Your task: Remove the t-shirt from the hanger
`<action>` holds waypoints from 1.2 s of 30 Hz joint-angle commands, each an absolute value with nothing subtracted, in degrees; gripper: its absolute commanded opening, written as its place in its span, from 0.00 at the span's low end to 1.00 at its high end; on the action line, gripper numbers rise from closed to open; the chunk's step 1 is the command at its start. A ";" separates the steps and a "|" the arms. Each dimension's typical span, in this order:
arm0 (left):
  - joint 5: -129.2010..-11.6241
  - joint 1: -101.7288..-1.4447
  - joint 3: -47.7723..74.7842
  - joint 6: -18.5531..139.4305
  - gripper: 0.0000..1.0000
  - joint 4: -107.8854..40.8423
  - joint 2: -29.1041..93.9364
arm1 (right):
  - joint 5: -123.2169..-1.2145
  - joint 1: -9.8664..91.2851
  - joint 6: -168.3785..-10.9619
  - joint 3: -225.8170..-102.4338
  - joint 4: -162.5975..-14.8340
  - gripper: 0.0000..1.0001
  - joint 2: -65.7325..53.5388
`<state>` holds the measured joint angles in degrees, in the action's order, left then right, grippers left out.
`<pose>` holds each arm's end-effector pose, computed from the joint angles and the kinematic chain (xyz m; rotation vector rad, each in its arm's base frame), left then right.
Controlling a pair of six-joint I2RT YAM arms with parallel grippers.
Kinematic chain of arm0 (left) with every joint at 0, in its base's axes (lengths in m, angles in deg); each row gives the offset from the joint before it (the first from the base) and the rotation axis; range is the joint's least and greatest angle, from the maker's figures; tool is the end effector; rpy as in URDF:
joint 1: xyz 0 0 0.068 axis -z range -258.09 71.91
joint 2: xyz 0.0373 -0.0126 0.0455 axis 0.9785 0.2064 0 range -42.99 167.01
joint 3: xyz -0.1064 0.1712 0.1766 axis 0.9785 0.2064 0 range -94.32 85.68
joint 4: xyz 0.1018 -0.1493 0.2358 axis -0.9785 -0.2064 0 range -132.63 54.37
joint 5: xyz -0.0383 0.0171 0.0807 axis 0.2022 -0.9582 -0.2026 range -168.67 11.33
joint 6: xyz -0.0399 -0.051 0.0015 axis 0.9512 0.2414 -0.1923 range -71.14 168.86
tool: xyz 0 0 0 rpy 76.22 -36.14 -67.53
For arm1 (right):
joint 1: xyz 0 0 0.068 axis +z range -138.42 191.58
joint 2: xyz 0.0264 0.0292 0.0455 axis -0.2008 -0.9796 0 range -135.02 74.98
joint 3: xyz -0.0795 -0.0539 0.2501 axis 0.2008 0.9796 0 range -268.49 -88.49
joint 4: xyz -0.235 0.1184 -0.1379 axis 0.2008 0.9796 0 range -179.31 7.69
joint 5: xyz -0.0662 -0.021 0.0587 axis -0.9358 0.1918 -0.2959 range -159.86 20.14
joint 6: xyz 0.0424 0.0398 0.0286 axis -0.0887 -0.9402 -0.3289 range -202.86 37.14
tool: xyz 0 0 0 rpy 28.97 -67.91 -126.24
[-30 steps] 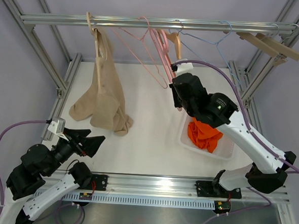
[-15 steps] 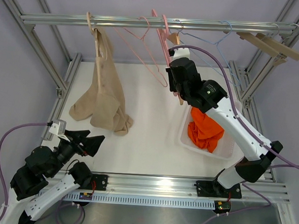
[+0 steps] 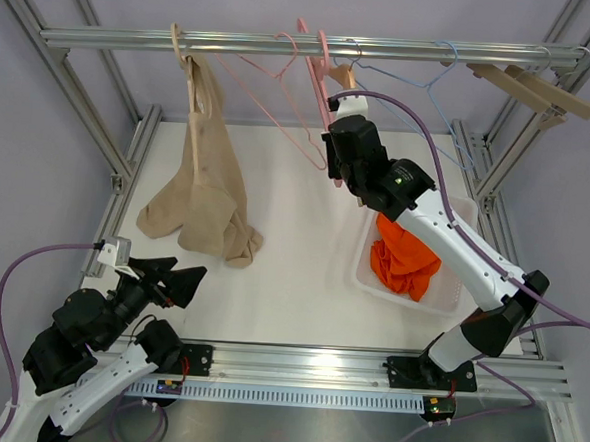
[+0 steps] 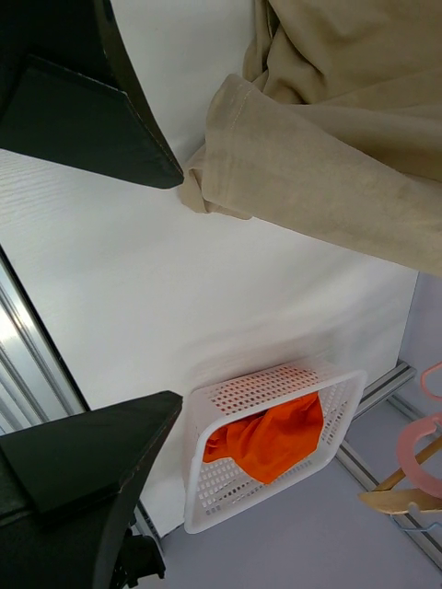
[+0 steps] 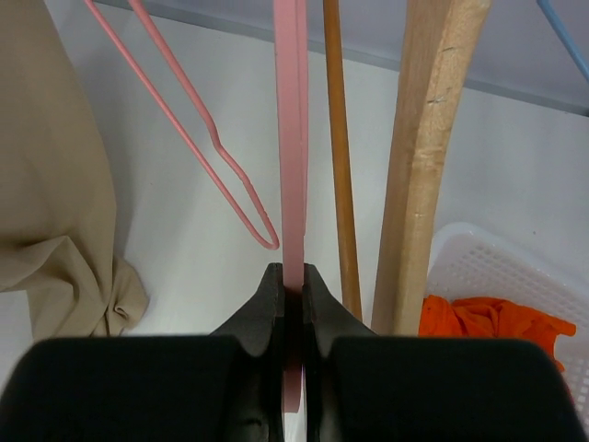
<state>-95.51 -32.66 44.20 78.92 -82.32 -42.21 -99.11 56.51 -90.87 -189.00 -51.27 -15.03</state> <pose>0.0511 -0.0311 0.3341 0.0028 1.7264 -0.7429 0.2949 0.2594 0.4283 -0.3268 1.9600 0.0717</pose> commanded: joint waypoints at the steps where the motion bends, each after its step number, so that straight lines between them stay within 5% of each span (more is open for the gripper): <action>1: -97.13 -32.65 44.72 79.62 0.99 -79.92 -44.22 | -98.51 56.06 -90.24 -189.20 -52.93 0.00 -12.29; 4: -97.13 -32.73 44.63 79.62 0.99 -79.92 -43.96 | -98.86 56.06 -89.62 -192.45 -51.00 0.02 -14.13; 9: -97.66 -32.73 44.72 79.62 0.99 -80.01 -44.13 | -98.60 56.06 -91.03 -190.11 -51.34 0.34 -12.13; 15: -97.75 -32.65 44.72 79.53 0.99 -80.01 -43.78 | -98.69 56.14 -92.87 -186.41 -52.83 0.53 -4.49; 26: -98.97 -34.05 44.02 78.92 0.99 -79.92 -43.61 | -96.40 66.83 -92.71 -185.34 -58.01 0.57 2.04; 36: -103.81 -34.93 43.49 79.44 0.99 -80.10 -44.92 | -94.55 77.85 -87.78 -206.86 -65.14 0.69 -20.53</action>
